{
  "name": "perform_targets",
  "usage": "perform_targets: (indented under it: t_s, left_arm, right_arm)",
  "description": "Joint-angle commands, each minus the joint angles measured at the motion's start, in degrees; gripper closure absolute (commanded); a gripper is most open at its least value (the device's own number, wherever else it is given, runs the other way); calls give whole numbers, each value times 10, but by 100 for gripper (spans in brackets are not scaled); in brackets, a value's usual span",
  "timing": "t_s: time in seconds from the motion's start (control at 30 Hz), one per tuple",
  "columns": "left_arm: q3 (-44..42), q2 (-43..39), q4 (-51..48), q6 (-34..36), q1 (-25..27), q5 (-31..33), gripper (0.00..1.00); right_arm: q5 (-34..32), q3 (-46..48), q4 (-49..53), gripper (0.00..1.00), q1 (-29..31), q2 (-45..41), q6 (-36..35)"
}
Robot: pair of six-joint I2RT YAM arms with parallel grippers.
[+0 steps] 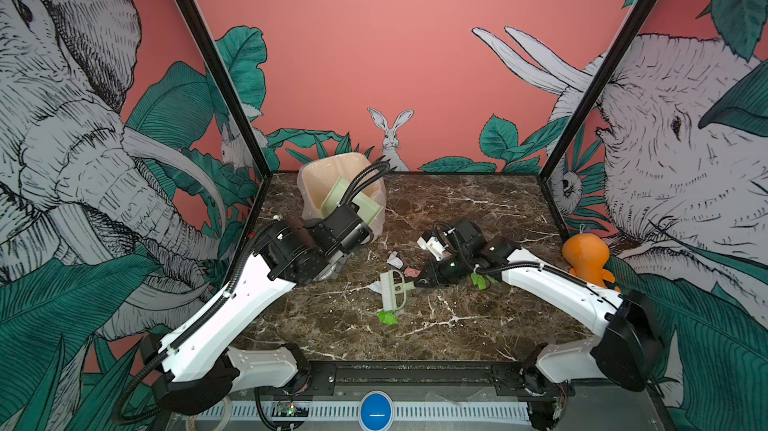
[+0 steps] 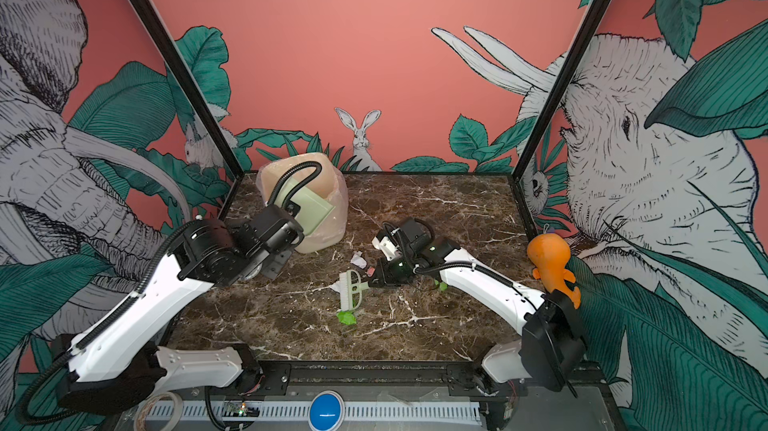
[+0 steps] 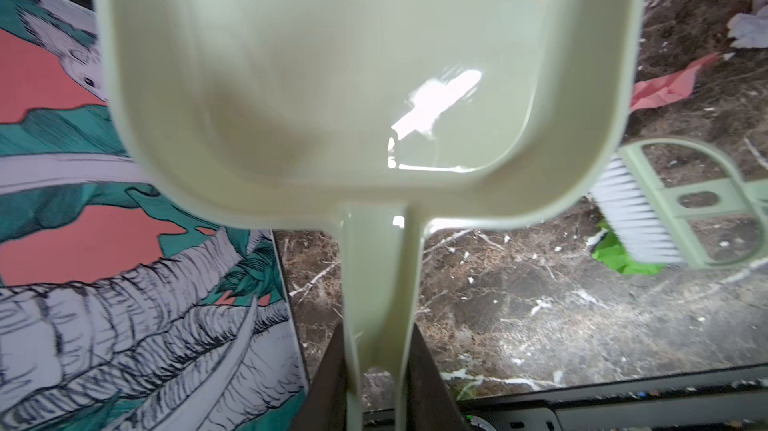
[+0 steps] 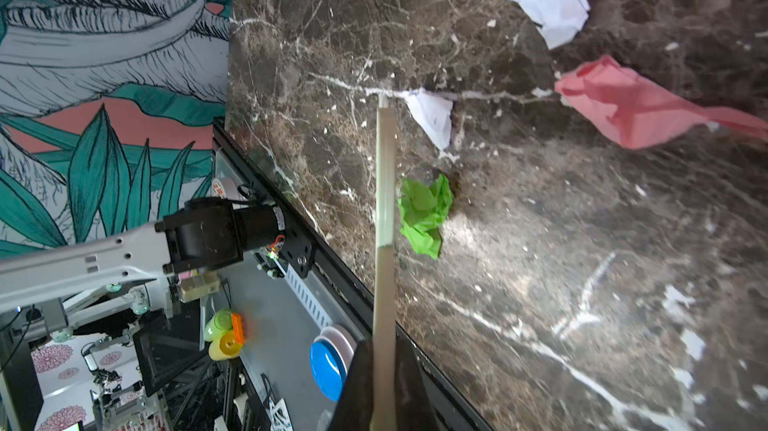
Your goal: Sweep away the paper scraps from the table
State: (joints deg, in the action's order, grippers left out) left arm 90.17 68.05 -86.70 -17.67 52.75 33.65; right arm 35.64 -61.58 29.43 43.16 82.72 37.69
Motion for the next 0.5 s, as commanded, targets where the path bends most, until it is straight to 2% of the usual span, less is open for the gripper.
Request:
perform_targets:
  t_s: [0.0,0.2,0.47]
  left_arm:
    - [-37,-20,3,-58,10,-27,100]
    - [-74,-49,-1,-68,15,-33,100]
    - [-117,-74,11,-69,22,-54,100]
  right_arm:
    - [0,-29,-91,100,15,35,48]
    - [3,-60,-108,100,25,99,71]
    - [13,-76,-43,100,30,134,60]
